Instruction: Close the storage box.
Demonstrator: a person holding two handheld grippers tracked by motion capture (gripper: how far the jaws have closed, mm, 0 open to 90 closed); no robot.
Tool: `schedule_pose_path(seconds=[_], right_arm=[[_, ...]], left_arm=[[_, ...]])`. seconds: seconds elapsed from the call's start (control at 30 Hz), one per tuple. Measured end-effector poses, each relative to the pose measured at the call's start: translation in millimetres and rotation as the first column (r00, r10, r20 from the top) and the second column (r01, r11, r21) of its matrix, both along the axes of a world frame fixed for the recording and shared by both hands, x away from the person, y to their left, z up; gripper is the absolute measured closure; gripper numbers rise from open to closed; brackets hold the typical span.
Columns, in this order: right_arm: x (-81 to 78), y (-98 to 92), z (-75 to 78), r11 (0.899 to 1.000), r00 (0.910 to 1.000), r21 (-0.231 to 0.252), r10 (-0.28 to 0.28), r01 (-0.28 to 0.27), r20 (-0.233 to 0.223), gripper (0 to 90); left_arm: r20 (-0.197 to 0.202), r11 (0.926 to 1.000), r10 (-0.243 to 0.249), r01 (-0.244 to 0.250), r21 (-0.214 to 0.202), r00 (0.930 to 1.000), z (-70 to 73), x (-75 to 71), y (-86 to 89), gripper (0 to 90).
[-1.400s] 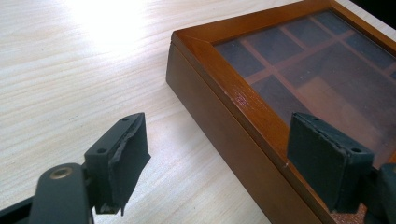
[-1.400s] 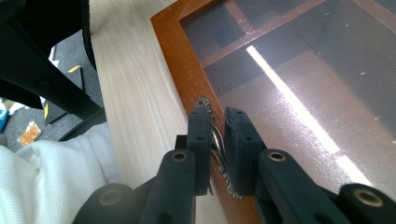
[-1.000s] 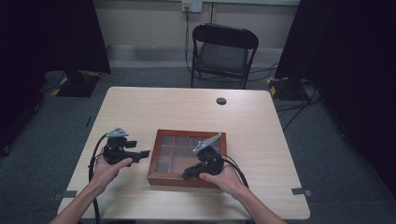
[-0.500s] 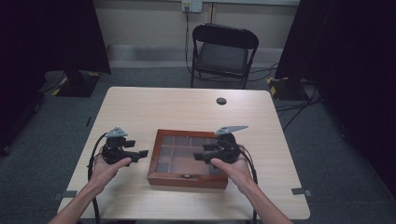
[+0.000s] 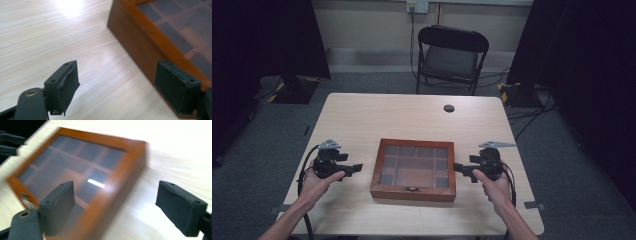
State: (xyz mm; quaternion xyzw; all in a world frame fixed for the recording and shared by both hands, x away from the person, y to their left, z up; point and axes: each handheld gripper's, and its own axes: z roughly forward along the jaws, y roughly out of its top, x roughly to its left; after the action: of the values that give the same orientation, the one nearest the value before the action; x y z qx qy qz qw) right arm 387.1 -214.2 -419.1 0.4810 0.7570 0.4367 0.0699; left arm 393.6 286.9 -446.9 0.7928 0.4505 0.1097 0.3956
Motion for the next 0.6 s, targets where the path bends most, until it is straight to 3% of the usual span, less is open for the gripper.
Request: schedule_pose_path(seconds=[0.07,0.1,0.13,0.17,0.2,0.3,0.33,0.43,0.47,0.5,0.53,0.6], right_arm=[[-3.1,-16.2,-6.8,0.999,0.9992,-0.011,-0.035,0.035,-0.021,14.5],[-5.2,-31.9,-14.9,0.998,0.9975,-0.021,-0.060,0.059,-0.037,14.5],[-5.2,-31.9,-14.9,0.998,0.9975,-0.021,-0.060,0.059,-0.037,14.5],[-5.2,-47.3,-22.3,0.994,0.9918,-0.039,-0.108,0.106,-0.068,14.5],[-4.6,-51.5,-24.0,0.992,0.9892,-0.043,-0.124,0.121,-0.078,14.5],[-3.0,-62.1,-27.3,0.988,0.9861,-0.067,-0.143,0.138,-0.085,14.4],[-0.8,-69.7,-33.9,0.975,0.9707,-0.106,-0.208,0.196,-0.120,14.5],[5.8,-75.1,-48.0,0.962,0.9522,-0.180,-0.238,0.204,-0.192,14.8],[5.8,-75.1,-48.0,0.962,0.9522,-0.180,-0.238,0.204,-0.192,14.8],[7.6,-75.6,-51.2,0.958,0.9453,-0.195,-0.249,0.209,-0.211,14.8],[10.5,-74.1,-55.1,0.940,0.9373,-0.244,-0.289,0.238,-0.196,14.3],[12.1,-72.0,-57.4,0.927,0.9426,-0.281,-0.298,0.248,-0.151,14.2]], left_arm=[[-0.012,0.9999,0.010,-0.010,0.008,0.9999,-3.3,-0.1,6.7,17.9],[-0.027,0.9988,0.020,-0.019,0.046,0.9994,-7.3,0.6,12.2,17.5],[-0.027,0.9988,0.020,-0.019,0.046,0.9994,-7.3,0.6,12.2,17.5],[-0.049,0.9974,0.031,-0.028,0.067,0.9983,-11.0,1.9,15.1,17.5],[-0.071,0.9958,0.040,-0.034,0.085,0.9966,-15.9,3.6,19.5,17.7],[-0.075,0.9943,0.055,-0.048,0.096,0.9956,-19.8,5.0,24.7,17.5],[-0.091,0.9933,0.077,-0.068,0.093,0.9928,-23.1,7.4,28.2,17.5],[-0.107,0.9888,0.100,-0.087,0.121,0.9892,-29.6,10.8,30.2,17.5],[-0.107,0.9888,0.100,-0.087,0.121,0.9892,-29.6,10.8,30.2,17.6],[-0.113,0.9864,0.118,-0.104,0.127,0.9865,-31.8,11.7,29.3,17.6],[-0.107,0.9828,0.124,-0.107,0.151,0.9865,-34.9,12.0,27.8,18.0],[-0.087,0.9789,0.144,-0.129,0.159,0.9857,-37.7,12.0,26.6,16.6]])
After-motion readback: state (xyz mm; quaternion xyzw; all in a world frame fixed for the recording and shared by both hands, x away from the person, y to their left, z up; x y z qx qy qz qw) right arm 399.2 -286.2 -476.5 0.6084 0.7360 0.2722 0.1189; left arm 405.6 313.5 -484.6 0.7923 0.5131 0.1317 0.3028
